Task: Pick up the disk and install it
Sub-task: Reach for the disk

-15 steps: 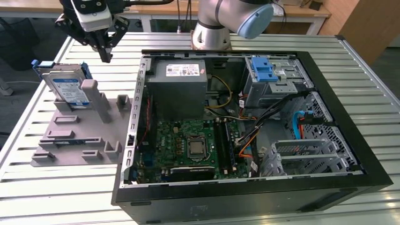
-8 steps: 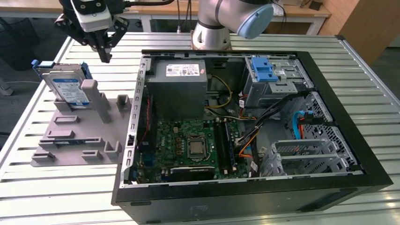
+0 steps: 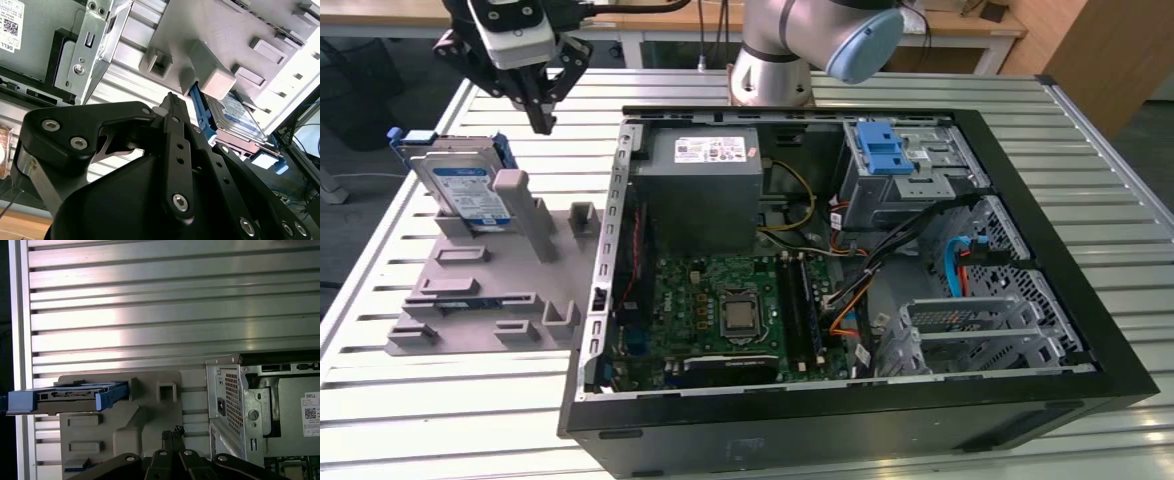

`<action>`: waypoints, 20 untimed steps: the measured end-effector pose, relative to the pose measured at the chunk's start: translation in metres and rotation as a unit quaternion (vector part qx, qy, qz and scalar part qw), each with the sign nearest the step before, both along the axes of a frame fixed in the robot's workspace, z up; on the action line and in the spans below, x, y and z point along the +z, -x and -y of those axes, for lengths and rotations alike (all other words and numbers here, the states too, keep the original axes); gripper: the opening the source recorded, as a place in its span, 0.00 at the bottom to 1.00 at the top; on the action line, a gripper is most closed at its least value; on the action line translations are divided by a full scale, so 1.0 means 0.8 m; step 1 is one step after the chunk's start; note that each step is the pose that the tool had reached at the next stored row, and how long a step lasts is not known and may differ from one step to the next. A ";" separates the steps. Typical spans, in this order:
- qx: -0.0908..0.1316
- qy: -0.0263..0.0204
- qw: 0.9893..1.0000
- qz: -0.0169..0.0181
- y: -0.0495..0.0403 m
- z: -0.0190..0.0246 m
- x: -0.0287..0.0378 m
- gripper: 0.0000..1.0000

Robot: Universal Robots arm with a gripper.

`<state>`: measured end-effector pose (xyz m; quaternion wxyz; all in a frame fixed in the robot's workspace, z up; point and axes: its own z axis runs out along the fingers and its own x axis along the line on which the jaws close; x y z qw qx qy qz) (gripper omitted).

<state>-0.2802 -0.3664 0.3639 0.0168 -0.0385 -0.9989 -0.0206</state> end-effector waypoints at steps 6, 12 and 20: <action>0.000 0.000 1.000 -0.001 0.002 -0.0002 -0.0008 0.11; 0.000 0.000 1.000 -0.003 0.004 -0.0002 -0.0016 0.11; 0.000 0.000 1.000 -0.005 0.010 -0.0004 -0.0025 0.11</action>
